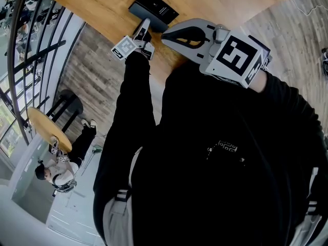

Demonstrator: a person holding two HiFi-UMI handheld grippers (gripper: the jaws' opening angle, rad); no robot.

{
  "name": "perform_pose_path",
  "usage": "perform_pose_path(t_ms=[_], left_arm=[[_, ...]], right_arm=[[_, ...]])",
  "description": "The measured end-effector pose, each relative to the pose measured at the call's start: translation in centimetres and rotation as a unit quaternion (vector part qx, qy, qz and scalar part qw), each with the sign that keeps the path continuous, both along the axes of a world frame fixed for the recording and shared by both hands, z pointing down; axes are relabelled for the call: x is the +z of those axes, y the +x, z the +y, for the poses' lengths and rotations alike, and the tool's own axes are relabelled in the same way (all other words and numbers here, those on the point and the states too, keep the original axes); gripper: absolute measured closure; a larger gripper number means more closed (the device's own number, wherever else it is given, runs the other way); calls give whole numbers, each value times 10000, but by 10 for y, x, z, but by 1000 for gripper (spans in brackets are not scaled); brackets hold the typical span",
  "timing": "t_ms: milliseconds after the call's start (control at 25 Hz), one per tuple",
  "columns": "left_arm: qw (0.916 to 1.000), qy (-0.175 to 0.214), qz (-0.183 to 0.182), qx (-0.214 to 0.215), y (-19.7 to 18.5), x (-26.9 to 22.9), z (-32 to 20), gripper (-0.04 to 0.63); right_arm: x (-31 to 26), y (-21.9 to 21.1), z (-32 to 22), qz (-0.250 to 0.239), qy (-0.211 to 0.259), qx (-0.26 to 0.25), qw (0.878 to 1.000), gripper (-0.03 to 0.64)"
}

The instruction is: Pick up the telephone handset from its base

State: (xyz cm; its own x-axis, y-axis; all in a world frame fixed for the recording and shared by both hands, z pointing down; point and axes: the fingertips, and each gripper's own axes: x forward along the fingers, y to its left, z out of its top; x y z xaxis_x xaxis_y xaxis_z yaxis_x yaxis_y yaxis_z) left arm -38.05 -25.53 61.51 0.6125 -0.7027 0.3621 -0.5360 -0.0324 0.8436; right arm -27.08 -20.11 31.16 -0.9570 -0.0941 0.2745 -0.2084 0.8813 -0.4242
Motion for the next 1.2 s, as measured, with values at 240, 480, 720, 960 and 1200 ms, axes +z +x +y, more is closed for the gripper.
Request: perform_pose_path(t_ms=[240, 480, 720, 960, 1200], left_arm=[[9965, 538, 453, -445, 4, -66, 12, 514], [9915, 1205, -345, -360, 8, -152, 18, 514], [9700, 1806, -1610, -255, 25, -231, 36, 514], [9420, 2036, -2655, -262, 49, -275, 67, 514], [9352, 2272, -2707, -236, 59, -285, 83, 514]], right_arm=[[-5, 4, 6, -6, 187, -52, 9998, 600], [-19, -7, 17, -124, 269, -180, 9994, 600], [-31, -13, 28, -153, 589, -220, 9979, 600], [-35, -11, 28, -133, 759, -96, 9970, 600], [-41, -17, 48, -159, 861, -199, 9960, 600]])
